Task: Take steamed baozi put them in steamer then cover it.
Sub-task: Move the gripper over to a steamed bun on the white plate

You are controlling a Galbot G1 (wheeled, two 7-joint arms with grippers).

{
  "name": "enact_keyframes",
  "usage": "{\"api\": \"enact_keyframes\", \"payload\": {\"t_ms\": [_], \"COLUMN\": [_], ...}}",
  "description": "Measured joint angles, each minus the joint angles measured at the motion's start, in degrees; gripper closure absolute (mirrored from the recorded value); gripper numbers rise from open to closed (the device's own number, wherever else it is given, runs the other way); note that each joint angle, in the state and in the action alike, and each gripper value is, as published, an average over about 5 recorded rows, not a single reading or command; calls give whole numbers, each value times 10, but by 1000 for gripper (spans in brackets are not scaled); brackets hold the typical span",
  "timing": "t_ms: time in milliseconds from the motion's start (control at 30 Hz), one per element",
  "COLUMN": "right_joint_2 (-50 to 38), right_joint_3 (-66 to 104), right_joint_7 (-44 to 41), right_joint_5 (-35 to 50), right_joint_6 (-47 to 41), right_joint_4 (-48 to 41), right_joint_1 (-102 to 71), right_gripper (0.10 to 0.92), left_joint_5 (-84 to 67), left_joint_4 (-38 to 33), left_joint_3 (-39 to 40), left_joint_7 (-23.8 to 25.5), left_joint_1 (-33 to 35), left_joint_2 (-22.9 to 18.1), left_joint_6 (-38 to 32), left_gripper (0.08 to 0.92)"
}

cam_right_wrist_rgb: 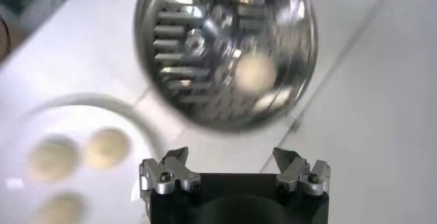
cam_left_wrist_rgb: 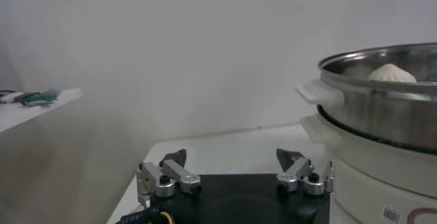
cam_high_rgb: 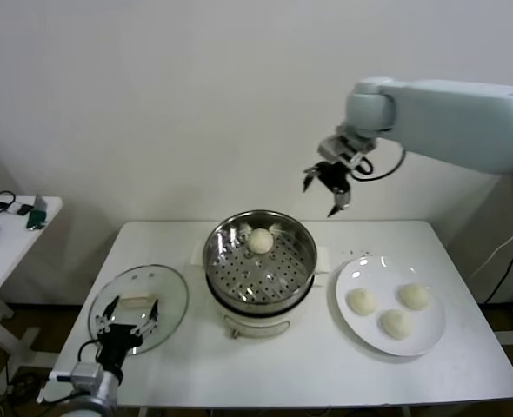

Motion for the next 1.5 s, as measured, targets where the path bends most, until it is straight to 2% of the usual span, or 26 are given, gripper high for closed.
{"api": "enact_keyframes", "payload": {"t_ms": [200,500,867,1300,1400,1500], "right_joint_2": [-76,-130,-120,-89,-86,-84], "right_joint_3": [-26,28,140,205,214,222], "right_joint_7": [49,99,121,121,121,121], "right_joint_5": [18,-35,-116,-151,-154,-154], "right_joint_6": [-97,-167,-184,-189,-190,-189], "right_joint_4": [57,72,11,-48,-56,-60], "right_joint_1": [-24,-150,-311,-404,-415,-422], "right_gripper": [203,203,203,203,222,283], "left_joint_5": [-5,-6,-5,-4,-4,-4], "left_joint_4": [0,1,-1,-3,-2,-2], "left_joint_3": [-2,-8,-12,-13,-13,-13], "left_joint_7": [-1,-1,-3,-3,-3,-3], "left_joint_1": [0,0,11,15,14,14], "left_joint_2": [0,-4,-10,-11,-11,-11], "left_joint_6": [-3,-4,-10,-11,-11,-11], "left_gripper": [177,177,177,177,177,177]}}
